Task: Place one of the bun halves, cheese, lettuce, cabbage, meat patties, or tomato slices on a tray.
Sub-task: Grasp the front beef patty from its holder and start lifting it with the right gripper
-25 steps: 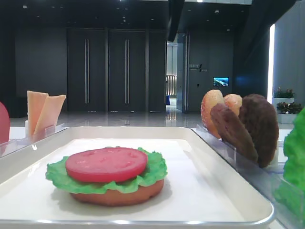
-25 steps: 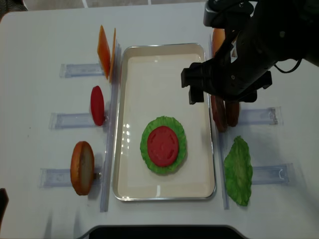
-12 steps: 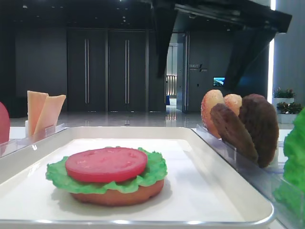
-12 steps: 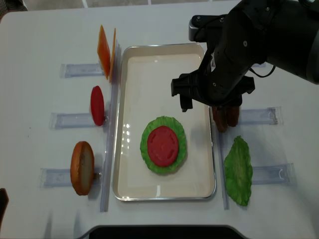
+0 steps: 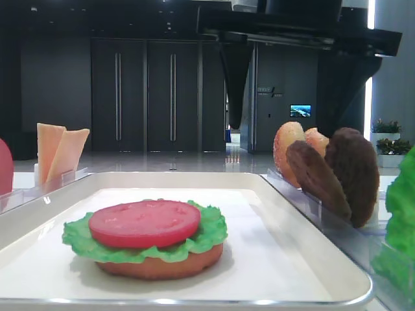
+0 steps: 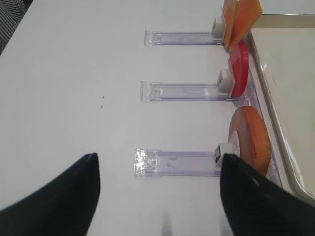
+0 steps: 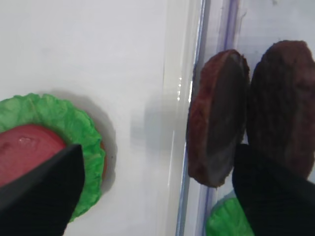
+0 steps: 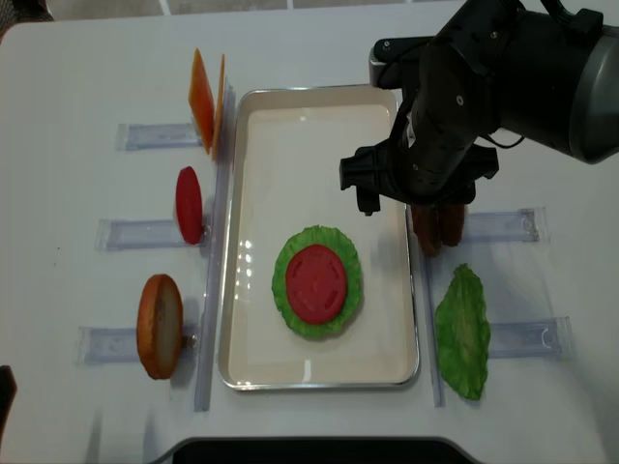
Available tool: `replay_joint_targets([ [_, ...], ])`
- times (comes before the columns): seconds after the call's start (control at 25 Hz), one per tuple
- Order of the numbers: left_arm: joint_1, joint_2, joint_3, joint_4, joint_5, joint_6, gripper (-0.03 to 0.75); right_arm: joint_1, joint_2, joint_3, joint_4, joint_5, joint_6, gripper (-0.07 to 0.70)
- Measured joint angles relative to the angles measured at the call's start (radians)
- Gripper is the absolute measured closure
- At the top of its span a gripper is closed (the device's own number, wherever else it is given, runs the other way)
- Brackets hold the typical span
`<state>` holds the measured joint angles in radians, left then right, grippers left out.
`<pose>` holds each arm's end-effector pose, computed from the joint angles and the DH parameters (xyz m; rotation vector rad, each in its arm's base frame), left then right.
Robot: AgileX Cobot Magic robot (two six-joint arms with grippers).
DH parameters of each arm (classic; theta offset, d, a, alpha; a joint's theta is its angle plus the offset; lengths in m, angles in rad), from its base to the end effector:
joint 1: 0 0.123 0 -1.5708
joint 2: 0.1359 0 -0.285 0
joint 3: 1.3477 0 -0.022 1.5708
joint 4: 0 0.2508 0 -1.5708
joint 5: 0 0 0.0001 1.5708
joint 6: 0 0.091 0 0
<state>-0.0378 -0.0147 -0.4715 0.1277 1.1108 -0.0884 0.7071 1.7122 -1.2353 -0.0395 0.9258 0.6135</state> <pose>-0.0060 0.0106 0.2659 -0.0619 2.1011 0.0787 0.2613 0.2195 0.2342 -0.1649 2.9082 0.1895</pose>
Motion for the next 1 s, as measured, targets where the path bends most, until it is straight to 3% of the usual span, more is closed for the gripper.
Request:
replay_joint_targets([
  [1.0,0.000,0.000,0.000,0.000,0.000,0.000,0.136,-0.009,0.065,-0.001,-0.043,0.003,0.015,0.052],
])
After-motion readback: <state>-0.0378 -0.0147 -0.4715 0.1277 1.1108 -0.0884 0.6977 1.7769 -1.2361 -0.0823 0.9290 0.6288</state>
